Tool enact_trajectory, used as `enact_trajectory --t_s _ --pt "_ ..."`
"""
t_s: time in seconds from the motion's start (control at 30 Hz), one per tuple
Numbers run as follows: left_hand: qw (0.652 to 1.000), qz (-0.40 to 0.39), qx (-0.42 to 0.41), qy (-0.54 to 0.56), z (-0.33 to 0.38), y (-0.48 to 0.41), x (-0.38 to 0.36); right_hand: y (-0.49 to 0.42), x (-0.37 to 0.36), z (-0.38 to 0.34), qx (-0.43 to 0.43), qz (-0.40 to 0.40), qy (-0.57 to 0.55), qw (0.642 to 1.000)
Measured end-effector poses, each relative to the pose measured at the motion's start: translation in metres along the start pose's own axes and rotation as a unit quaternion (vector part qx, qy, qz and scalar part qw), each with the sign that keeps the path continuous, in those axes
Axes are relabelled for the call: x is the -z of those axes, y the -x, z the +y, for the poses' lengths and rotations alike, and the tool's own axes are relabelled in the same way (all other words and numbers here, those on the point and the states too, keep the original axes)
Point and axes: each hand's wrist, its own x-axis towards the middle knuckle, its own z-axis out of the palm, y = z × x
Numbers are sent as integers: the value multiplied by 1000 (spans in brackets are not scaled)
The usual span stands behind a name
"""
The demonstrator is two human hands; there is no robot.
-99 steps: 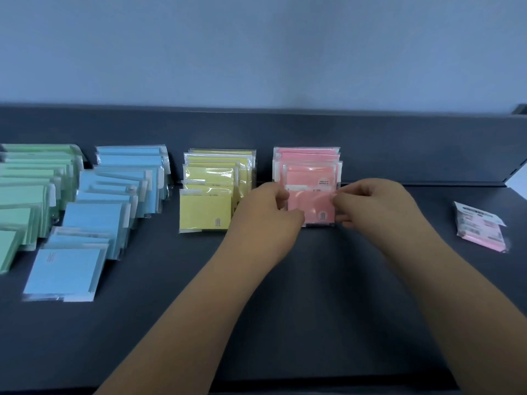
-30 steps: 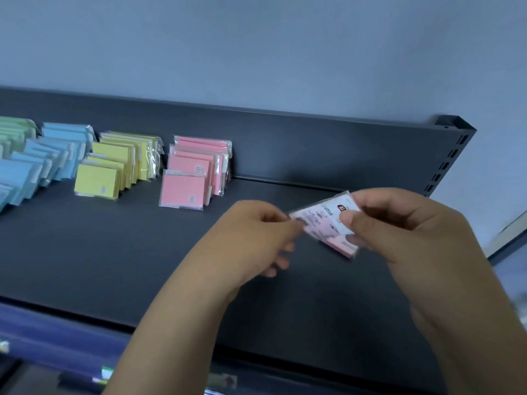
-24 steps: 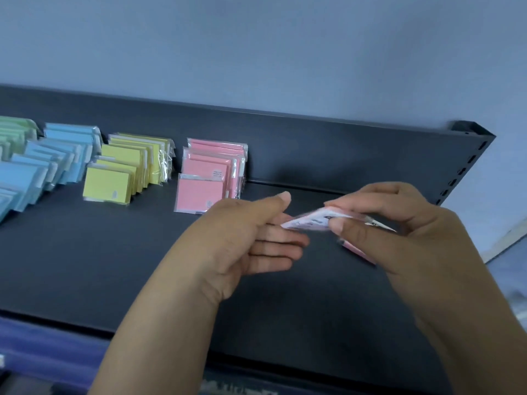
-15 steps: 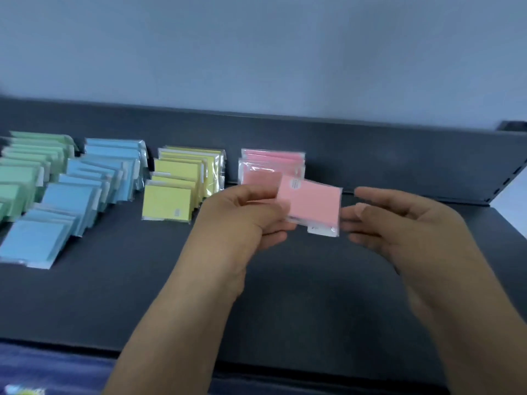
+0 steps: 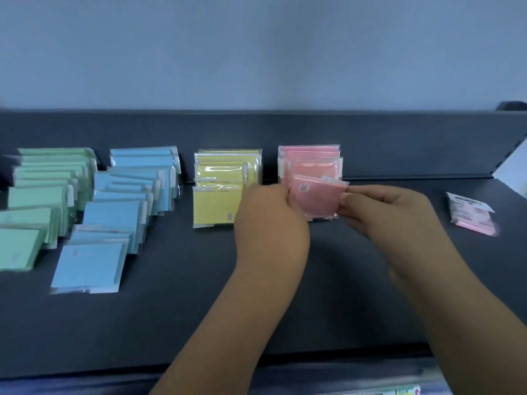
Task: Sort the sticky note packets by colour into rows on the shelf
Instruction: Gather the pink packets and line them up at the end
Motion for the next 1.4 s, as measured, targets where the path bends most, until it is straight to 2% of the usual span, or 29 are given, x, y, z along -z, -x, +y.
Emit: enact_trajectory --t_s 0.13,0.23,0.37,0.57,0.87,1.0,1.13,1.4 --pt "999 7 -29 -14 -1 2 -1 7 -2 4 -14 11 -9 1000" --pt "998 -50 -36 -24 1 7 -8 7 1 4 -9 17 30 999" --pt "993 -113 20 28 3 10 -16 4 4 3 -7 10 73 997" --pt "991 -127 10 -33 2 7 -22 -4 3 6 -29 -38 130 990" --pt "990 -134 45 -12 2 -4 -21 -16 8 10 -43 -71 152 985" --pt "992 -96 -7 -77 3 2 -18 -17 18 9 -30 -73 165 983" --pt "972 -25 -100 -211 13 7 -11 -15 37 2 30 -58 272 960" --pt "944 -44 -164 -283 52 2 -24 -26 80 5 116 -24 425 898"
